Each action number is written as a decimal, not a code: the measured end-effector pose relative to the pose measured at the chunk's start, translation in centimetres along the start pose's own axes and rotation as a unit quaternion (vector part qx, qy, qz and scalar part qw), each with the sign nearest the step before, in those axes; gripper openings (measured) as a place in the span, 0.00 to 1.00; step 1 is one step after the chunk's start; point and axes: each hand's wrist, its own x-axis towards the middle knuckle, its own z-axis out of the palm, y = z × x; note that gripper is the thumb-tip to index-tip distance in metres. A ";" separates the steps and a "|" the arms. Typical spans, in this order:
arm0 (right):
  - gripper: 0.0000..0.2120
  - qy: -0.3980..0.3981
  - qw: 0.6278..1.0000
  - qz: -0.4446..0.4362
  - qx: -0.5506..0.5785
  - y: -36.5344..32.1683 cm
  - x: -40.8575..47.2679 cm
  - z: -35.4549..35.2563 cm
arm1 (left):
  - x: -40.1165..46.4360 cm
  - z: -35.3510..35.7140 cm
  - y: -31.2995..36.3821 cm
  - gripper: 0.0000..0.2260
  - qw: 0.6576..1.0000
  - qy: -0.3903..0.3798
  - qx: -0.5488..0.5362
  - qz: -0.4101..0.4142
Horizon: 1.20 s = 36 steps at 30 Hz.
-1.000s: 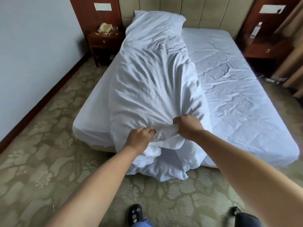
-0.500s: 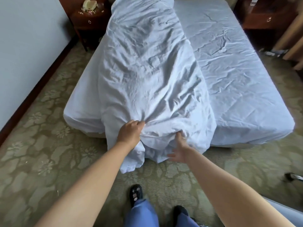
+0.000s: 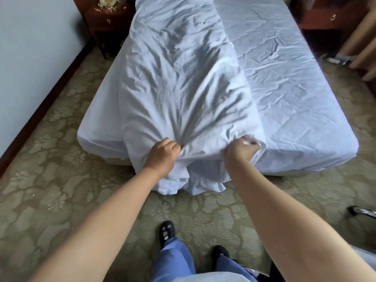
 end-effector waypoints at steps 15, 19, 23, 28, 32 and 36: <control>0.25 -0.259 0.835 0.030 -0.484 8.9 3.4 -6.2 | -6.6 7.5 1.6 0.22 0.861 -0.447 -0.065 -0.235; 0.27 -0.314 0.813 0.000 -0.490 8.5 3.0 -2.3 | -5.4 8.3 0.8 0.22 0.835 -0.378 -0.163 -0.365; 0.28 -0.368 0.777 -0.025 -0.510 9.4 3.1 2.4 | -3.9 10.1 -2.4 0.23 0.792 -0.281 -0.249 -0.481; 0.30 -0.401 0.716 -0.082 -0.565 11.5 3.9 9.8 | -1.9 13.6 -9.0 0.29 0.706 -0.193 -0.352 -0.583; 0.32 -0.418 0.630 -0.165 -0.634 13.6 4.7 16.0 | -0.5 16.3 -14.3 0.34 0.700 -0.170 -0.341 -0.604; 0.35 -0.405 0.570 -0.222 -0.679 16.3 5.9 20.7 | -0.2 19.4 -19.1 0.47 0.631 -0.093 -0.325 -0.698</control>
